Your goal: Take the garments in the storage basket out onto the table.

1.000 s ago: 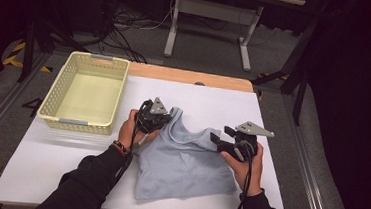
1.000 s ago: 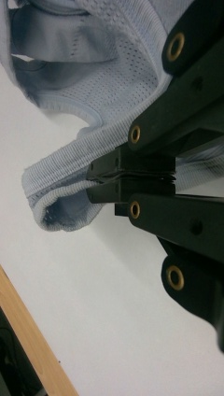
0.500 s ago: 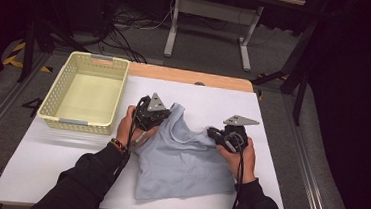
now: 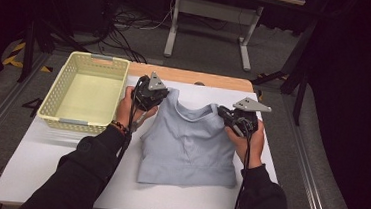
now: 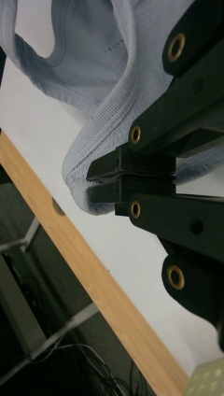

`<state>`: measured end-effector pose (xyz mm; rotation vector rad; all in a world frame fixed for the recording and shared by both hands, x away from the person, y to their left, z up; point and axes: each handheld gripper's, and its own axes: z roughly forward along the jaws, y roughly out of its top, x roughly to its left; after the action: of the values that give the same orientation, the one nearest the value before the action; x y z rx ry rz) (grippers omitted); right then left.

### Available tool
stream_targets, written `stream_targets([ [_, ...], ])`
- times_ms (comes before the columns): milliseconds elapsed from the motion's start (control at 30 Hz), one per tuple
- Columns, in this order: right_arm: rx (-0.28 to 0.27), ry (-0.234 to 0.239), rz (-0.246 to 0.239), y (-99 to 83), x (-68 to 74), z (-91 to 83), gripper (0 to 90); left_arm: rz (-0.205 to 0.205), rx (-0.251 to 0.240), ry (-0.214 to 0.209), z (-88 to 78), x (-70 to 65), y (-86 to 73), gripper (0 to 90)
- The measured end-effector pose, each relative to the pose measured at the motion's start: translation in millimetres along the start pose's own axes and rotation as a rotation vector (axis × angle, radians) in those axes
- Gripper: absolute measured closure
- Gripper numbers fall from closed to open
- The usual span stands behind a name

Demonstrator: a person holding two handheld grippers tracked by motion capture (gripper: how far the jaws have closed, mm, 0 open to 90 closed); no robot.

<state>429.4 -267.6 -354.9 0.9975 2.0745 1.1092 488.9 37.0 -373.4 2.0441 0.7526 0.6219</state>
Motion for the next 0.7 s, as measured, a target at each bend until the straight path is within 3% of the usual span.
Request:
stream_targets([
  [133, 0.012, -0.019, -0.010, 0.0, -4.8, 15.2, 84.3, -0.028, 0.021, 0.009, 12.3, 5.3, -0.4, 87.7],
  [200, 0.016, -0.038, -0.004, -1.6, -7.4, 22.6, 83.0, -0.050, 0.036, 0.033, 18.4, 4.7, -2.0, 80.2],
  [267, 0.007, -0.038, 0.012, -4.3, -9.7, 28.0, 75.2, -0.065, 0.042, 0.031, 21.1, 3.3, -3.7, 73.5],
  [333, 0.008, -0.072, 0.036, -6.5, -11.3, 30.2, 59.9, -0.074, 0.042, 0.026, 20.3, 0.1, -4.5, 65.0],
  [433, -0.014, -0.053, 0.056, -9.4, -13.9, 26.7, 51.6, -0.041, 0.032, 0.033, 12.8, -11.2, -4.4, 58.6],
  [533, -0.031, -0.049, 0.052, -12.7, -13.7, 19.7, 48.5, -0.018, 0.021, 0.001, 4.9, -22.1, -5.9, 52.9],
  [600, -0.031, -0.042, 0.051, -24.5, -11.2, 6.8, 46.8, 0.065, -0.002, -0.049, -16.5, -49.5, -15.2, 49.2],
  [700, 0.002, -0.019, 0.064, -42.6, -8.7, -3.6, 44.3, 0.119, -0.012, -0.108, -40.3, -71.4, -33.4, 41.7],
])
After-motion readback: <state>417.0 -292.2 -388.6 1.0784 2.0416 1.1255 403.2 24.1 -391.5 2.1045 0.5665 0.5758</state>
